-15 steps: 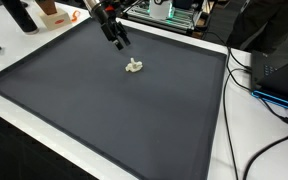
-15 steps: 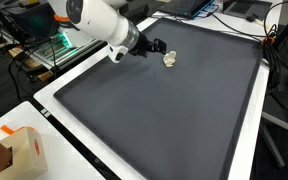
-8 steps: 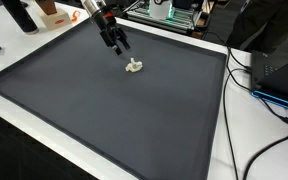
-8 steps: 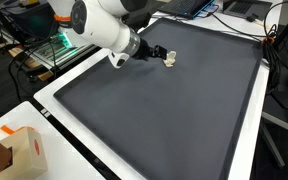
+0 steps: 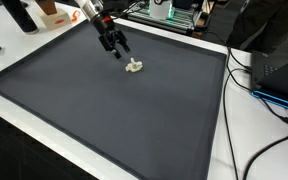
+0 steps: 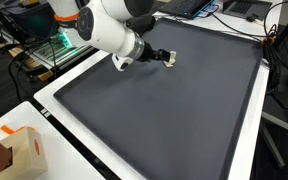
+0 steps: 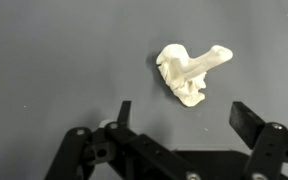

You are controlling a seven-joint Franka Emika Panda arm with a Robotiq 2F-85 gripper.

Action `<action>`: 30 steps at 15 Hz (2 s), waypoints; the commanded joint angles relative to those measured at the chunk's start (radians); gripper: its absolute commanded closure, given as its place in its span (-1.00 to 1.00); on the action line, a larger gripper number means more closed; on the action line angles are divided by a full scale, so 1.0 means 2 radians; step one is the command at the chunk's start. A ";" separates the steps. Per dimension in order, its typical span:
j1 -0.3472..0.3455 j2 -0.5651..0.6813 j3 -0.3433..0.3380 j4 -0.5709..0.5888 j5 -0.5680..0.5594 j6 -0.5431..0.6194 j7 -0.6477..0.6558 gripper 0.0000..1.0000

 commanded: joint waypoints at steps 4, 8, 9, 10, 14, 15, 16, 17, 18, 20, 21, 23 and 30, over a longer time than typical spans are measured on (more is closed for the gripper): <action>0.011 0.018 -0.010 0.041 -0.062 -0.022 0.079 -1.00; 0.018 0.023 -0.013 0.069 -0.127 -0.030 0.140 -1.00; 0.020 0.024 -0.013 0.077 -0.145 -0.034 0.155 -1.00; 0.024 0.026 -0.014 0.087 -0.169 -0.039 0.175 -1.00; 0.042 0.036 -0.018 0.139 -0.272 -0.071 0.256 -1.00; 0.045 0.040 -0.018 0.154 -0.298 -0.083 0.275 -1.00; 0.051 0.045 -0.017 0.172 -0.327 -0.096 0.297 -1.00; 0.053 0.050 -0.014 0.188 -0.351 -0.111 0.312 -1.00; 0.059 0.057 -0.011 0.207 -0.378 -0.126 0.328 -1.00; 0.072 0.072 -0.007 0.245 -0.430 -0.159 0.354 -1.00; 0.078 0.079 -0.005 0.263 -0.452 -0.175 0.362 -1.00; 0.094 0.094 -0.002 0.299 -0.493 -0.205 0.376 -1.00; 0.159 0.148 0.005 0.394 -0.629 -0.276 0.392 -1.00</action>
